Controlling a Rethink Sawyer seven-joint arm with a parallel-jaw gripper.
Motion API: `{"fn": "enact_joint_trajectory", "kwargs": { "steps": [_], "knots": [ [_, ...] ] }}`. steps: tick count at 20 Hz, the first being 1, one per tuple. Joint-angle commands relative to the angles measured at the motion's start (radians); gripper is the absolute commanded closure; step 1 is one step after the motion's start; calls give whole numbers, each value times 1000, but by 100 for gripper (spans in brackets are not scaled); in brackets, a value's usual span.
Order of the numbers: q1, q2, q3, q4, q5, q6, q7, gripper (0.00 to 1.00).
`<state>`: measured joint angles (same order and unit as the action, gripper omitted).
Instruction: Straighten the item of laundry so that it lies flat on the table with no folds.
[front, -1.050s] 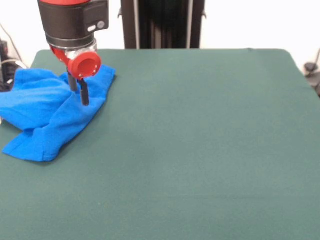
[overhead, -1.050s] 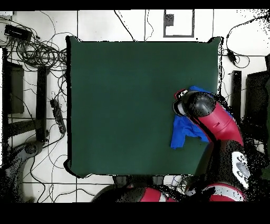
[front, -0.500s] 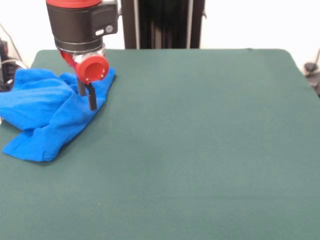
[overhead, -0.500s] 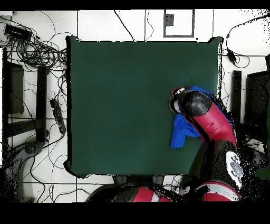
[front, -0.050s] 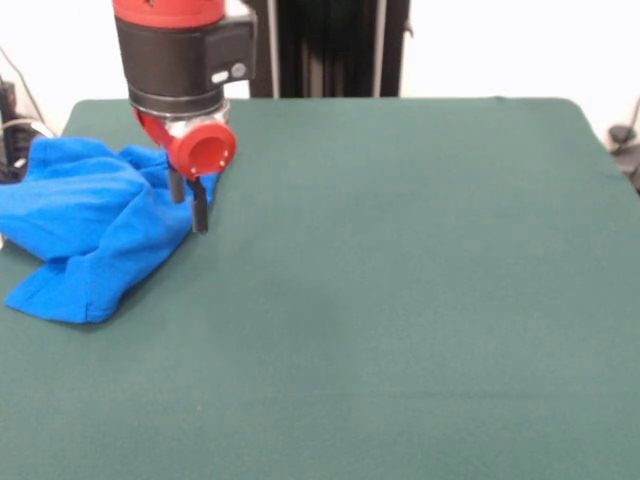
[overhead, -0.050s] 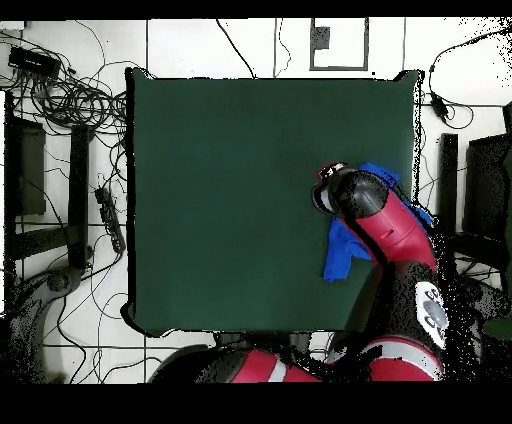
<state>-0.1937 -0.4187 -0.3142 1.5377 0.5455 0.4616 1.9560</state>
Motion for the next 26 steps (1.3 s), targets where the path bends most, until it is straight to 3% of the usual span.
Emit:
{"fn": "enact_joint_trajectory", "kwargs": {
  "steps": [1,7,11,17,26],
  "knots": [
    [12,150,139,10,-37,5,122,0],
    [32,203,138,5,-41,-34,149,0],
    [50,243,73,-48,-136,89,66,0],
    [88,255,16,-62,-220,138,74,0],
    [108,153,-41,-108,-319,396,60,0]
  ]
}}
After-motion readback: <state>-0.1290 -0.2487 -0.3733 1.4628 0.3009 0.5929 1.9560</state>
